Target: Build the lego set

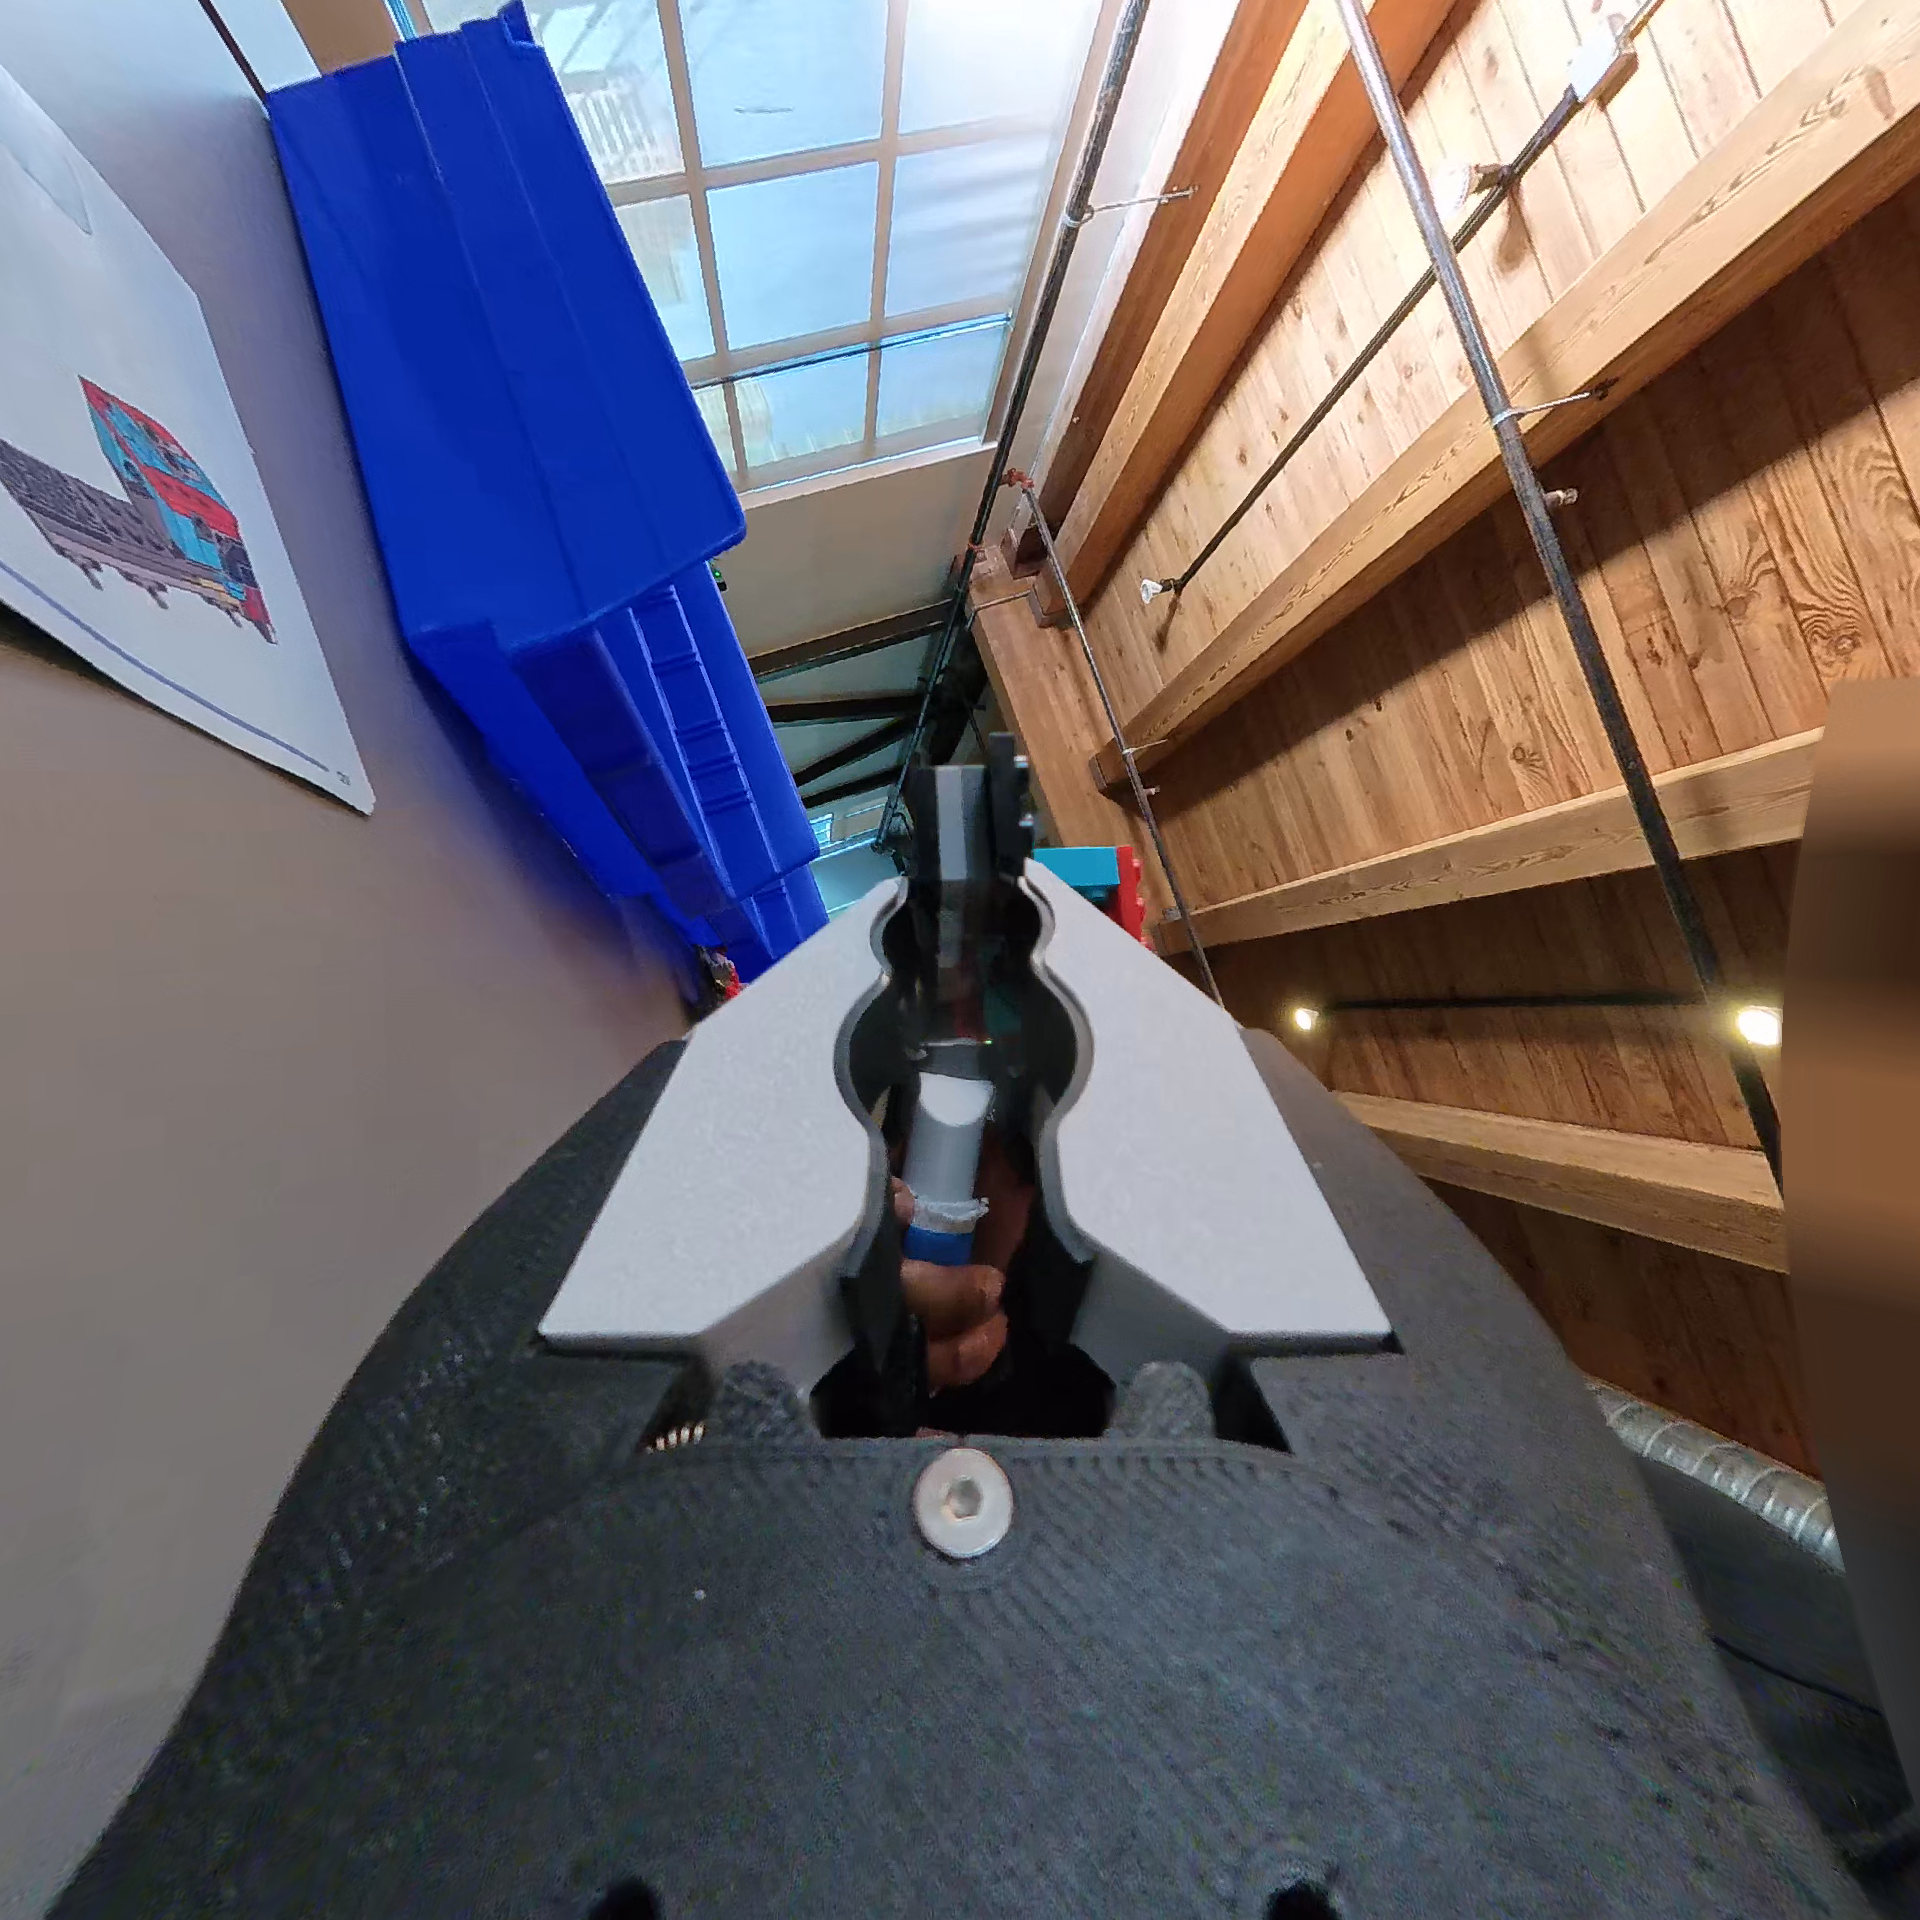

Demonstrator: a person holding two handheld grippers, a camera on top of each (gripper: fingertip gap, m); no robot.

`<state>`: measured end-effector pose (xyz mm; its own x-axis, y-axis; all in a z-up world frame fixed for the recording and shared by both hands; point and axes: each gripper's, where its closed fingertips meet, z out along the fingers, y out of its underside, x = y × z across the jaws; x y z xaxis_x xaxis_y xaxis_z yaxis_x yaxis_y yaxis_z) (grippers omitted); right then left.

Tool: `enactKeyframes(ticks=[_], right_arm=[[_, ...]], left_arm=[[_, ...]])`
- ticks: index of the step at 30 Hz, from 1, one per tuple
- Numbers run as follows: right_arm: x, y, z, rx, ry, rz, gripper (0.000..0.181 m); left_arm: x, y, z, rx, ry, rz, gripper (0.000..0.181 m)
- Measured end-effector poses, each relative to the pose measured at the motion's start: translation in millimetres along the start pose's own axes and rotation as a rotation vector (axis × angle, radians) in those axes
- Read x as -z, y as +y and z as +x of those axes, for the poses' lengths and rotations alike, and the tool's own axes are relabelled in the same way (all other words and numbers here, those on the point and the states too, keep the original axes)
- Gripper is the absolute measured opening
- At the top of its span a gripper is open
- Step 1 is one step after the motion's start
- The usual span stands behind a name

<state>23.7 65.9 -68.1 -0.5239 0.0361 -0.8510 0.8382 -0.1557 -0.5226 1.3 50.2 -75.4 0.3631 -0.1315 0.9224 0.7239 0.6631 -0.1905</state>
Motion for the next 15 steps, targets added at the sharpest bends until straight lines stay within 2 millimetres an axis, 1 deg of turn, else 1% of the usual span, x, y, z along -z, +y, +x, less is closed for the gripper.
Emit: enactKeyframes(ticks=[3,8,12,15], right_arm=[[-1.8,1.5,0.5,0.031,0.023,-0.002,0.047],[-2.0,-2.5,2.1,0.043,0.036,0.03,0.046],[-2.9,-2.2,6.3,0.018,0.034,0.046,0.046],[-3.6,-3.4,10.8,-0.037,0.023,0.068,0.047]], left_arm=[[1.0,-2.0,-1.4,-0.001,-0.007,0.01,0.015],[0.3,-2.7,-3.1,0.008,-0.015,0.022,0.015],[0.9,-5.2,-7.0,0.019,-0.037,0.044,0.015],[1.7,-7.0,-11.3,0.039,-0.063,0.069,0.015]])
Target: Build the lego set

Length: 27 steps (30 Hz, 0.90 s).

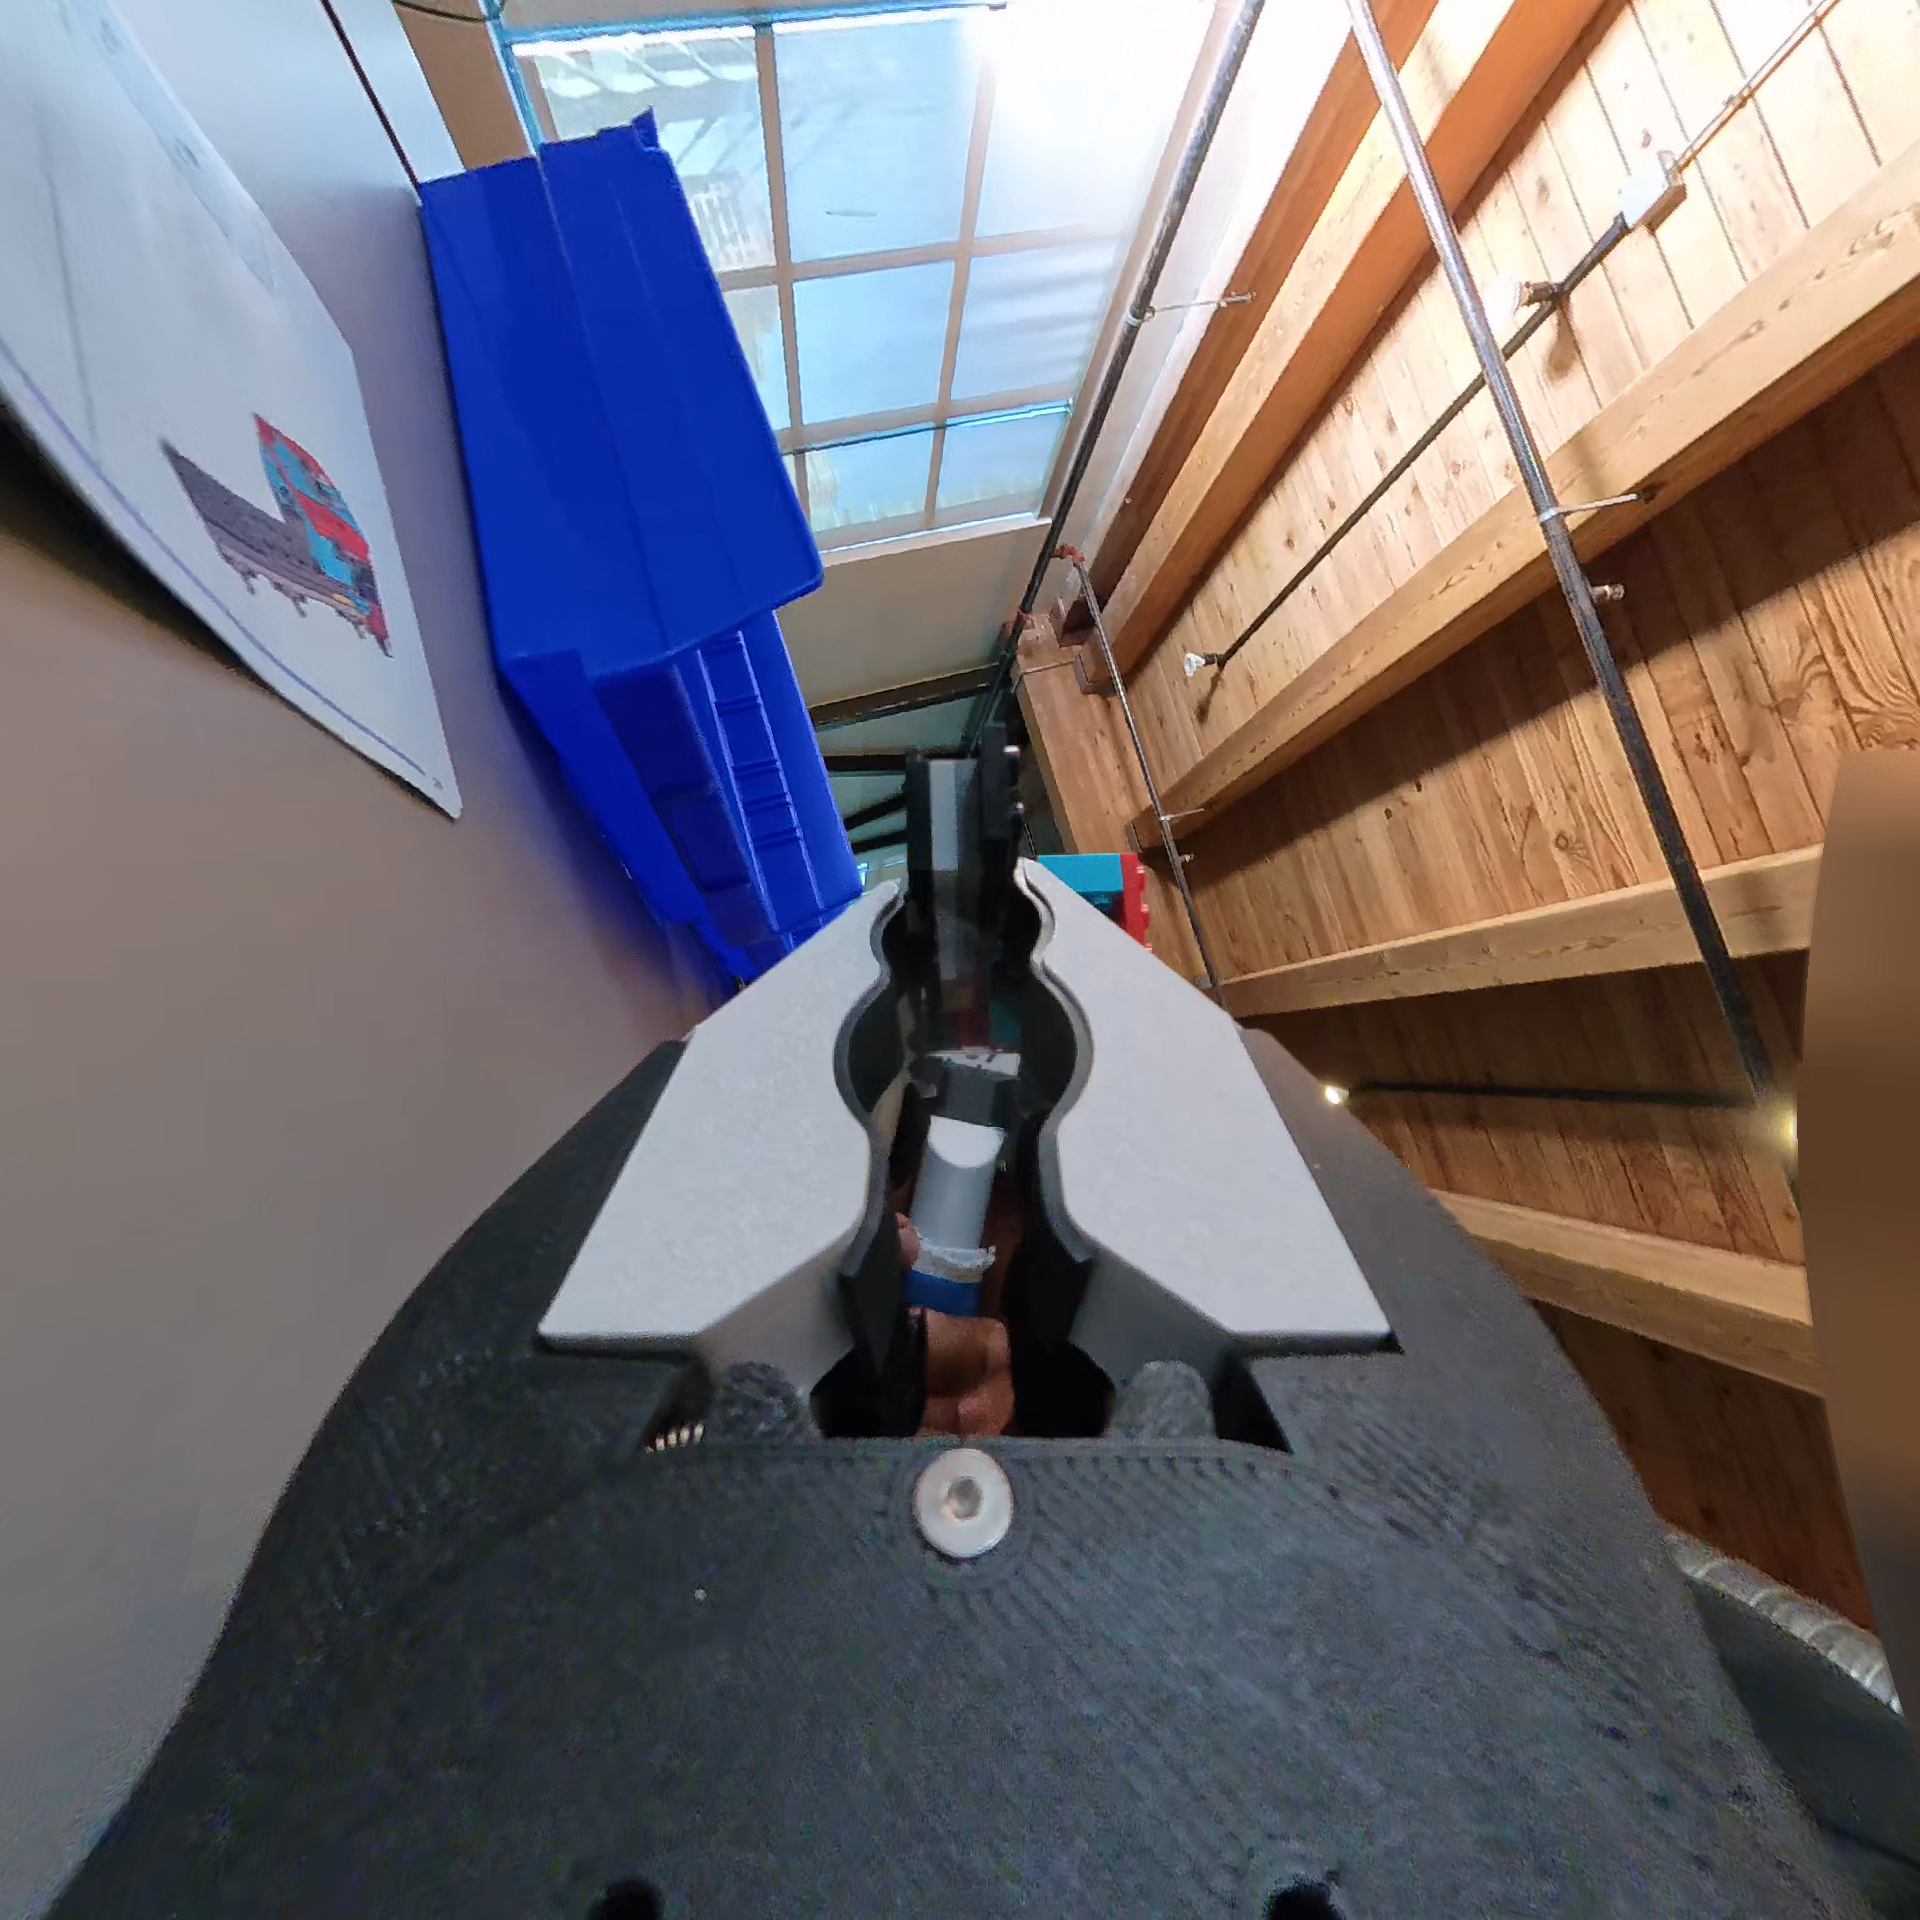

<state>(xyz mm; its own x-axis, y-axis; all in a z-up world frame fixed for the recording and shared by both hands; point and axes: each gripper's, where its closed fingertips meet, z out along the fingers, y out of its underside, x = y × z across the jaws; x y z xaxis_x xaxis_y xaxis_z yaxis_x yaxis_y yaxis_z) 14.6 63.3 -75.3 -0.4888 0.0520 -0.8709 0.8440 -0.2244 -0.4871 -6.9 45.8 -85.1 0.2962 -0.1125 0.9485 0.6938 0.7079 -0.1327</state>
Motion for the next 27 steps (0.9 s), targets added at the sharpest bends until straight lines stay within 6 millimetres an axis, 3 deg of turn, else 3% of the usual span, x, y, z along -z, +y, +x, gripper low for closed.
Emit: enactKeyframes(ticks=[10,27], right_arm=[[-1.5,-1.6,16.6,-0.137,0.016,0.03,0.047],[-4.1,-2.6,22.9,-0.184,0.045,0.061,0.048]], left_arm=[[2.4,-2.3,-18.5,0.128,-0.083,0.08,0.015],[4.7,-3.1,-25.7,0.164,-0.109,0.112,0.015]])
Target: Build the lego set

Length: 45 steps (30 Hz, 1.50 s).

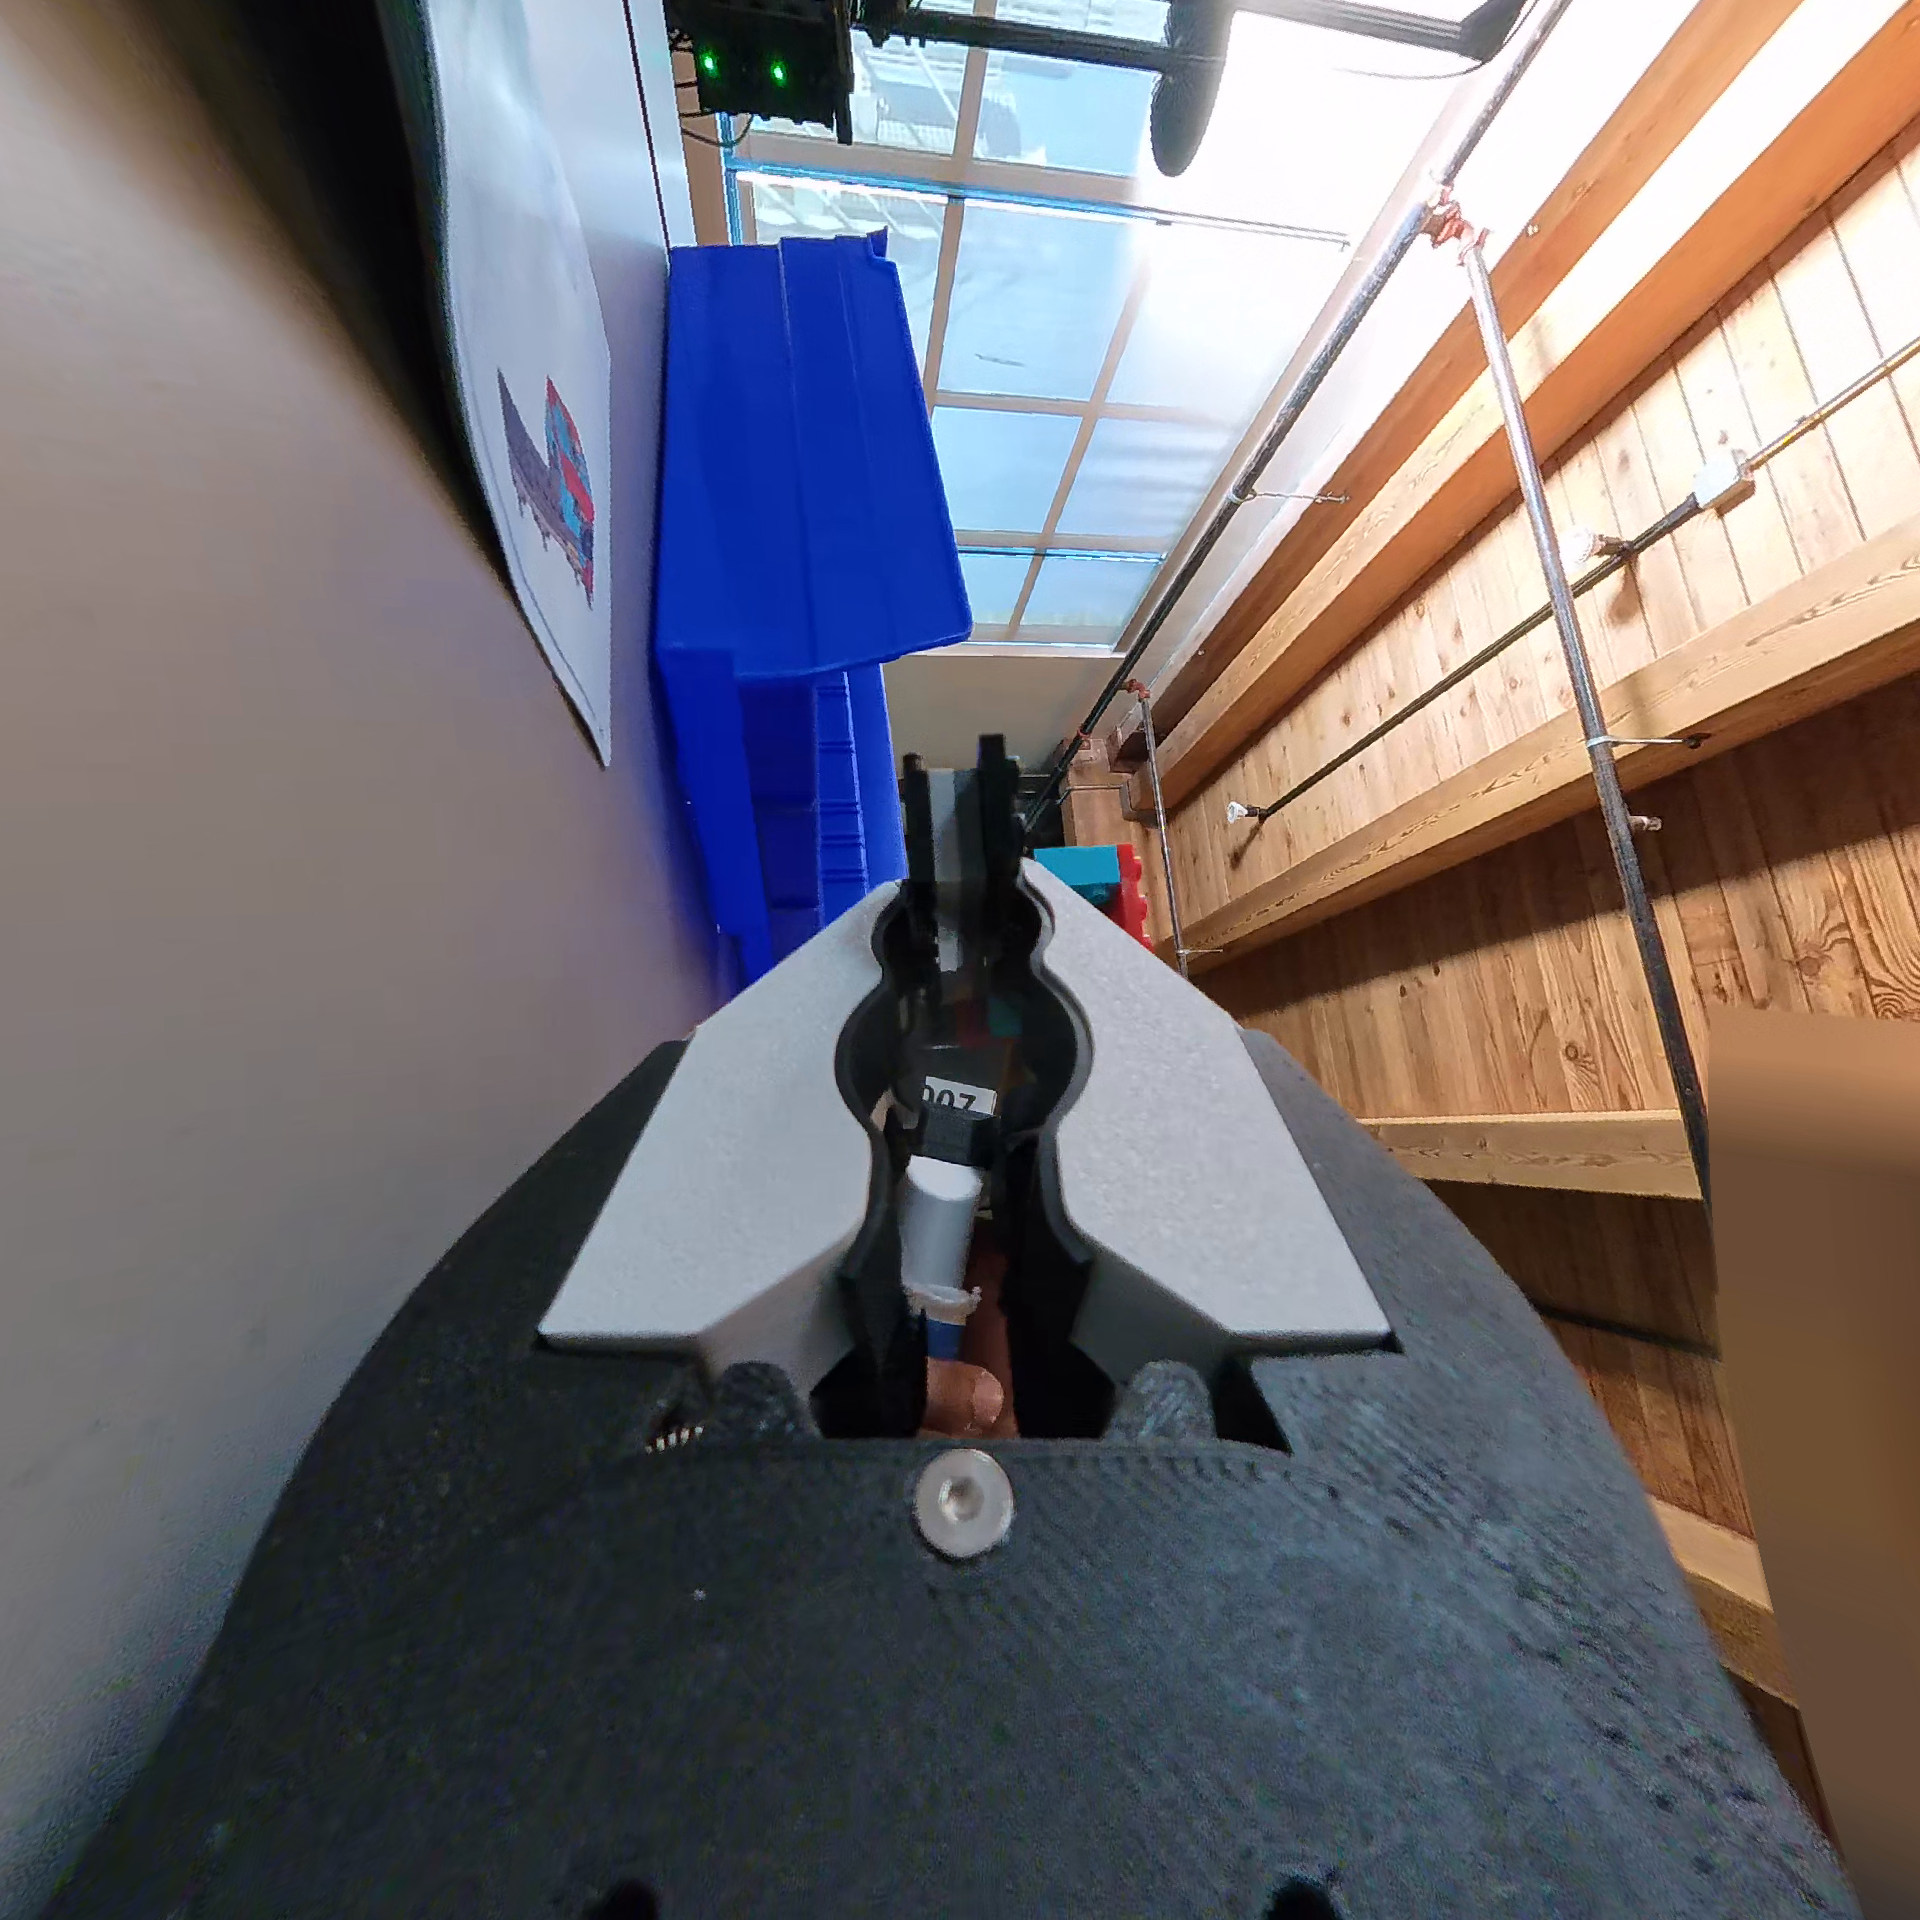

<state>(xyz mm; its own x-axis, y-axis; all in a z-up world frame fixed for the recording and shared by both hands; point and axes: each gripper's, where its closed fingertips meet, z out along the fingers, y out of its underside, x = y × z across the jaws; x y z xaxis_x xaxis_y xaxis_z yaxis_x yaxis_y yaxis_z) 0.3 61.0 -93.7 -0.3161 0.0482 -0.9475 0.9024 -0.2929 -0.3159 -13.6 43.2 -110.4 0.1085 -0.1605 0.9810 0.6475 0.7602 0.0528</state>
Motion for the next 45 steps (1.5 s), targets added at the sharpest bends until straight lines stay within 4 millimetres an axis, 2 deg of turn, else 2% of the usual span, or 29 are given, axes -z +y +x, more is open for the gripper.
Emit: enactKeyframes(ticks=[12,20,32,45], right_arm=[[-0.9,-0.4,1.3,-0.008,0.004,0.0,0.05],[-1.2,2.9,-3.1,0.024,-0.004,-0.025,0.058],[-2.2,4.3,1.6,0.048,0.042,-0.046,0.051],[-1.4,5.4,-4.9,0.029,-0.014,-0.044,0.05]], left_arm=[[0.3,-1.3,-3.4,0.016,-0.012,0.016,0.015],[0.8,-2.6,-2.4,0.007,-0.008,0.02,0.015],[-0.3,-0.7,0.6,-0.056,-0.021,0.008,0.015],[-0.7,0.7,8.0,-0.108,0.001,-0.007,0.015]])
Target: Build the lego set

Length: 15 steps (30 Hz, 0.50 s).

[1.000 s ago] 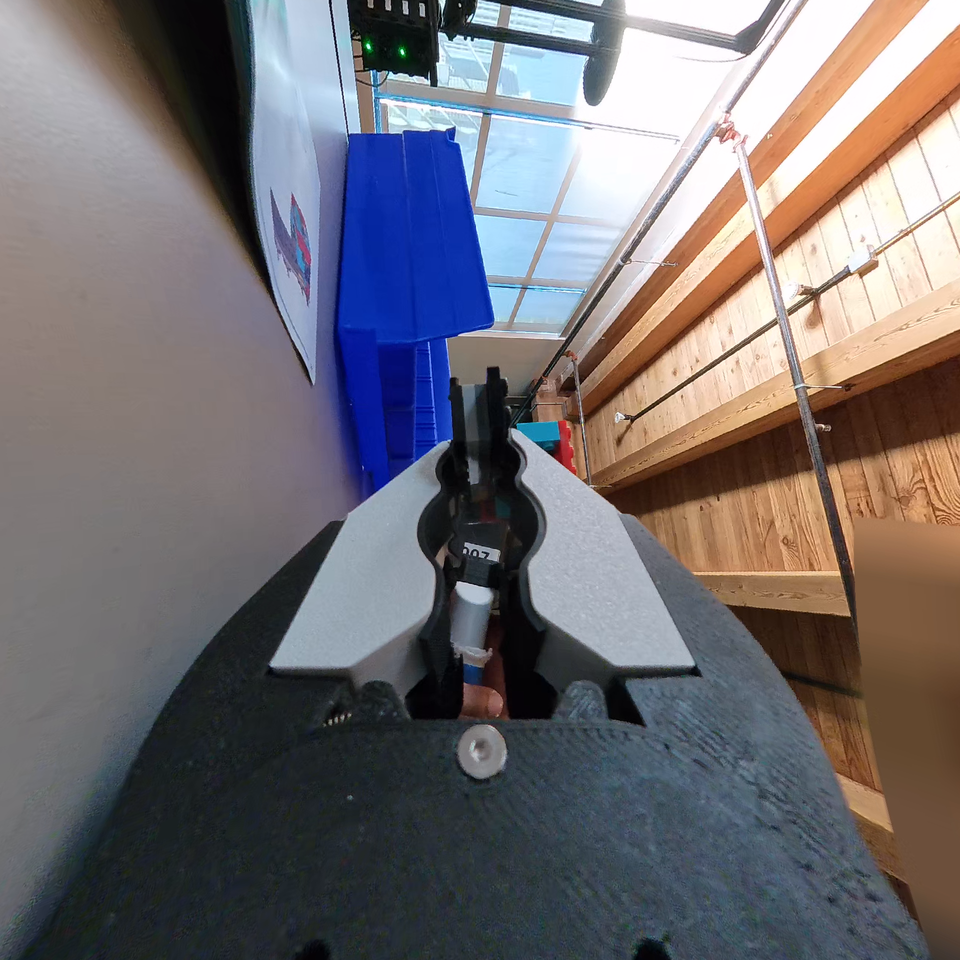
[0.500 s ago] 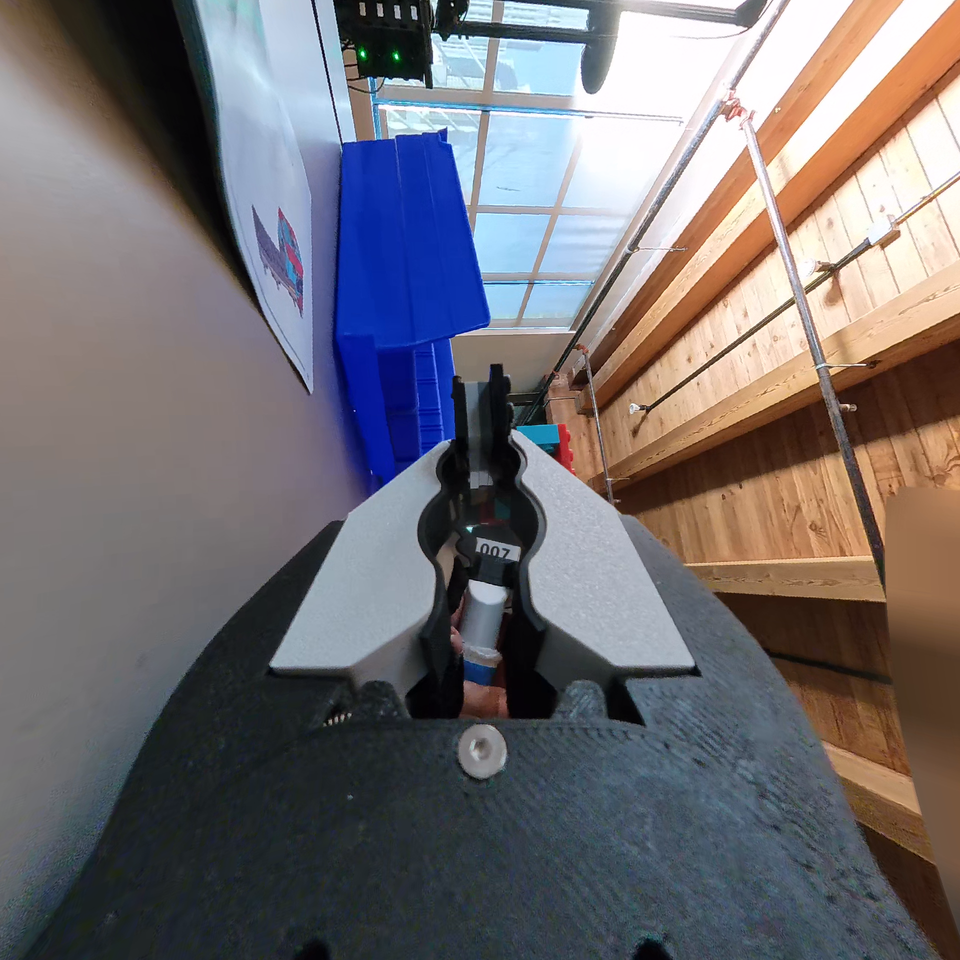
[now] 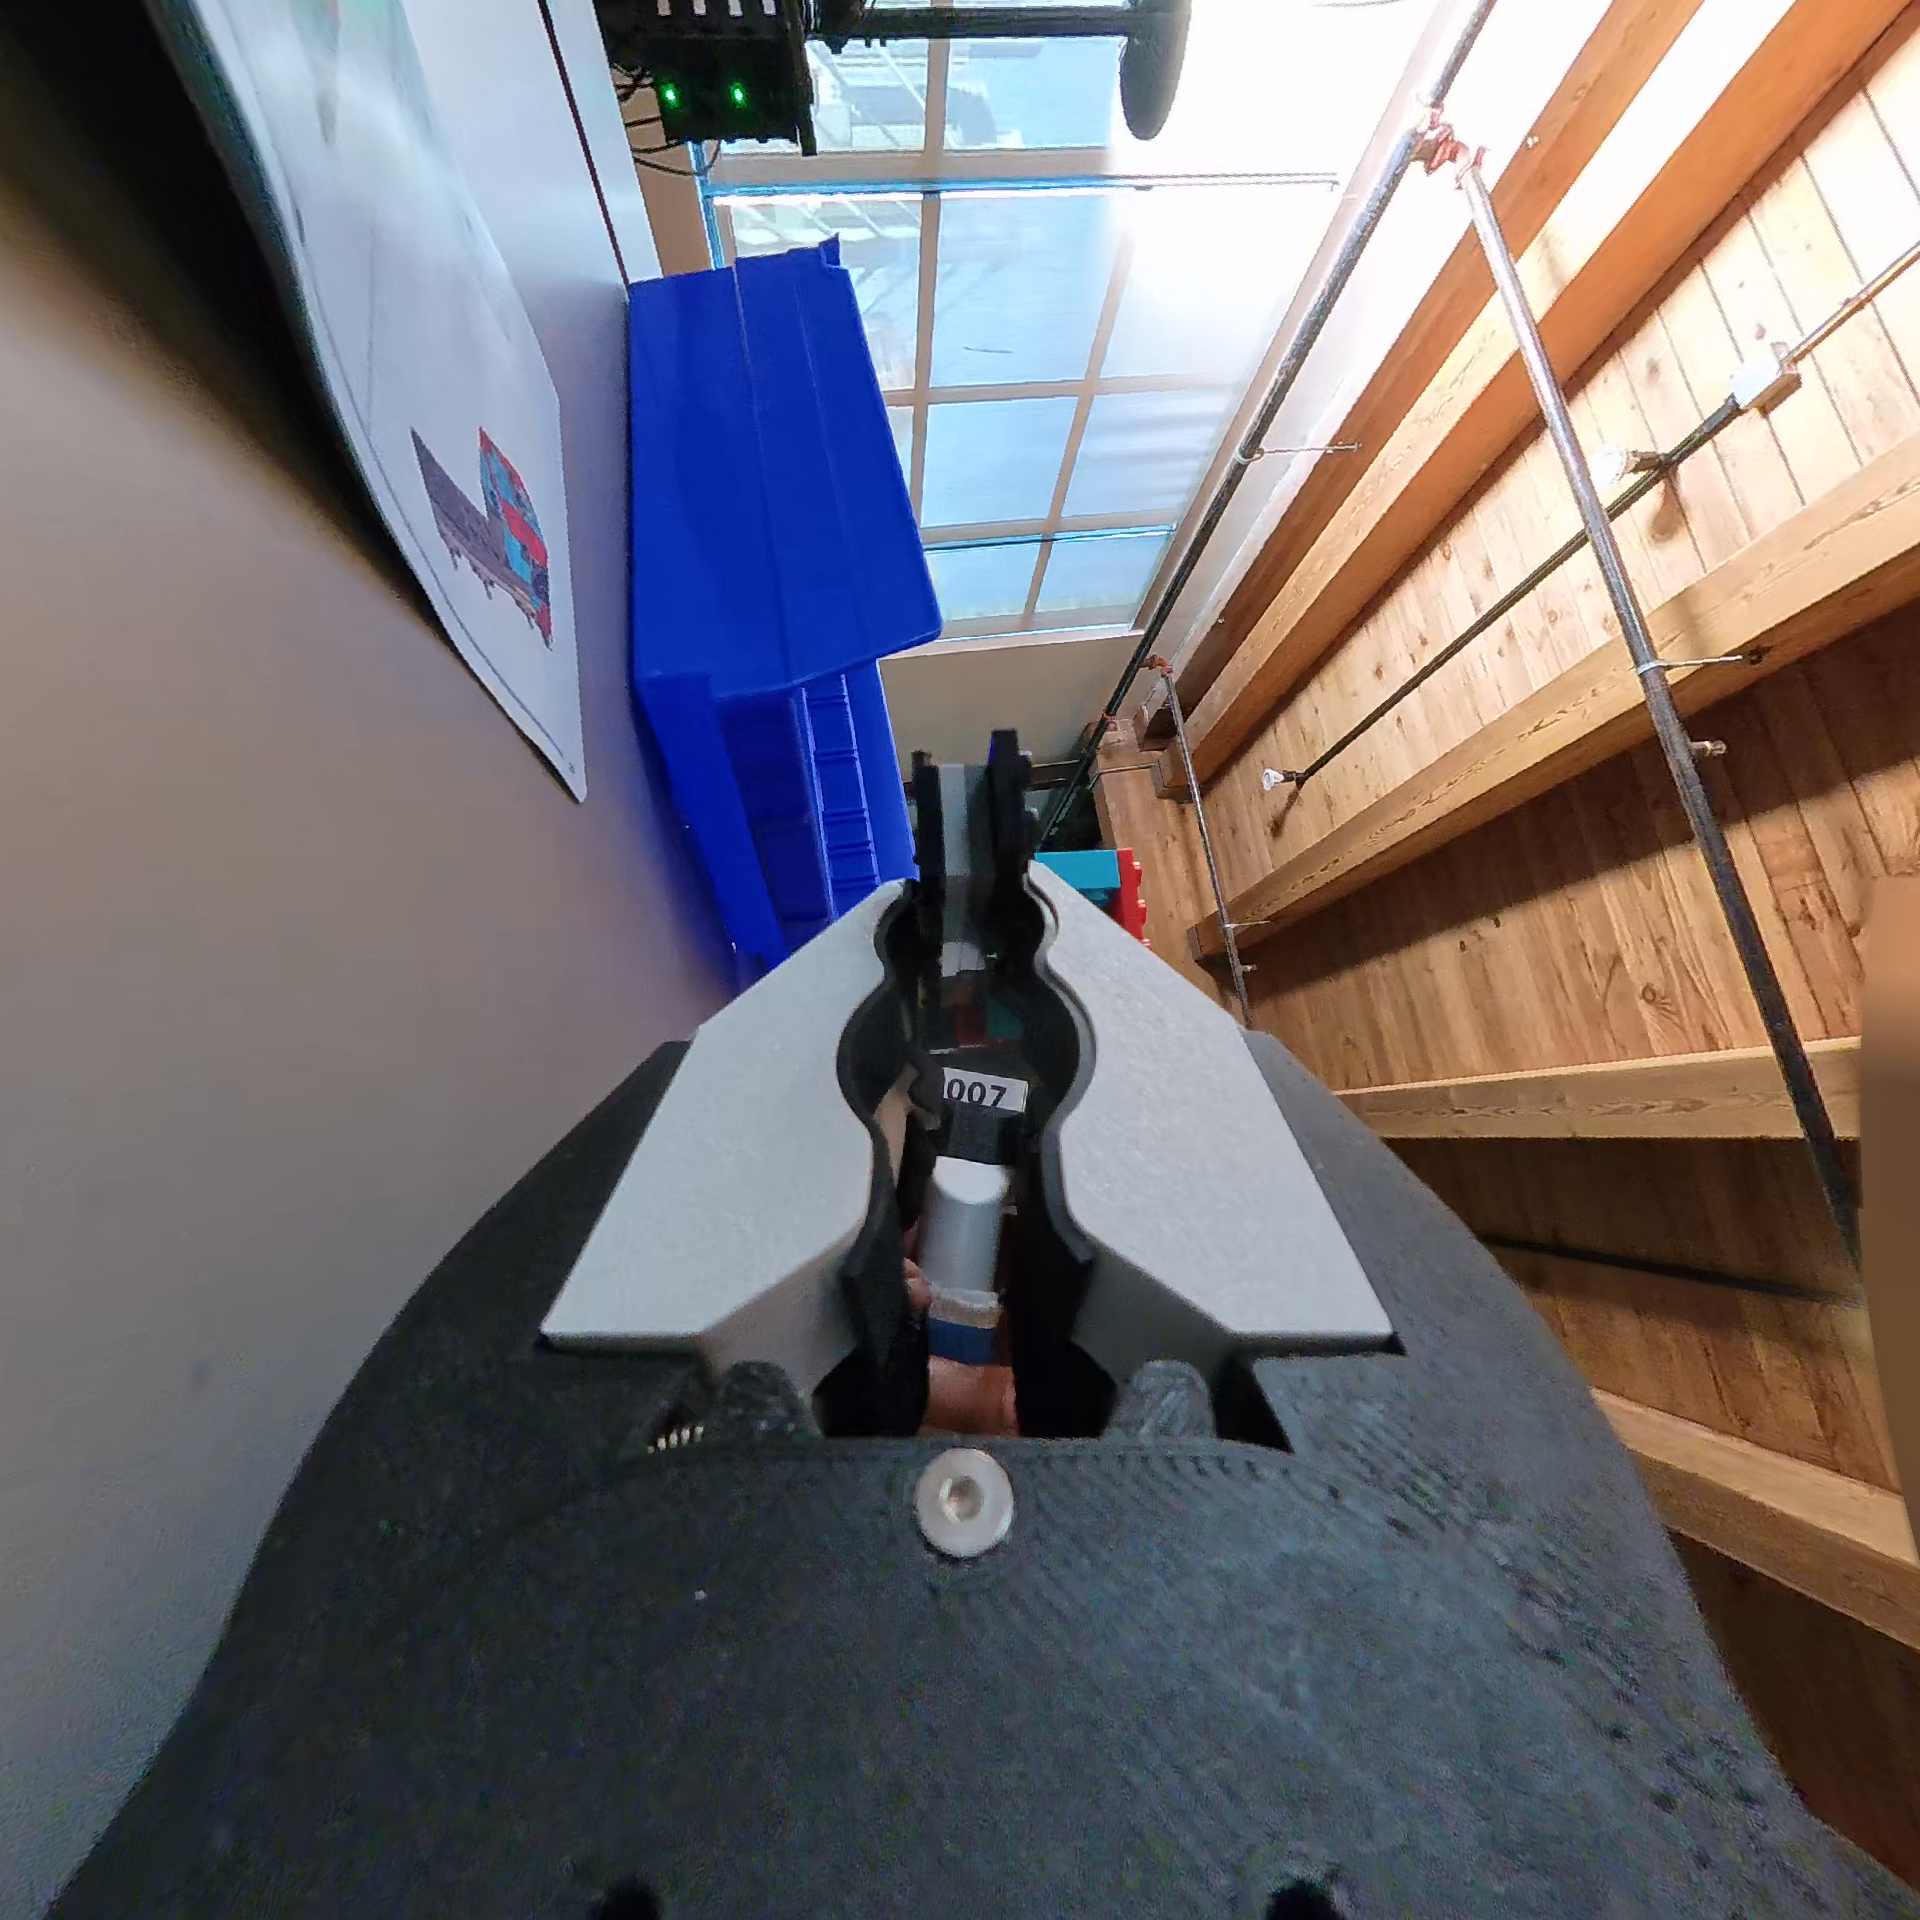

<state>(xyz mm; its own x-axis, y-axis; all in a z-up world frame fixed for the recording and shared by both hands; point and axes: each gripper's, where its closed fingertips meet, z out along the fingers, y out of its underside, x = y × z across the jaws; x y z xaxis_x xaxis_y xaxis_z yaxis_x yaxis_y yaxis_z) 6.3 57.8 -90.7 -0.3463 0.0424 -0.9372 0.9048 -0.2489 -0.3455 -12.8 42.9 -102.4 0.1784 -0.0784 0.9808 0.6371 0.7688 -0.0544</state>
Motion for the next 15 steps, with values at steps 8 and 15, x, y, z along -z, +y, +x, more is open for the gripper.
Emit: enactKeyframes(ticks=[8,15], right_arm=[[0.1,1.1,-2.7,-0.011,-0.009,-0.006,0.05],[0.3,2.9,-3.7,-0.033,-0.02,-0.023,0.05]], left_arm=[[-0.1,0.2,3.1,-0.028,0.009,-0.008,0.015],[0.0,0.2,4.6,-0.05,0.009,-0.013,0.015]])
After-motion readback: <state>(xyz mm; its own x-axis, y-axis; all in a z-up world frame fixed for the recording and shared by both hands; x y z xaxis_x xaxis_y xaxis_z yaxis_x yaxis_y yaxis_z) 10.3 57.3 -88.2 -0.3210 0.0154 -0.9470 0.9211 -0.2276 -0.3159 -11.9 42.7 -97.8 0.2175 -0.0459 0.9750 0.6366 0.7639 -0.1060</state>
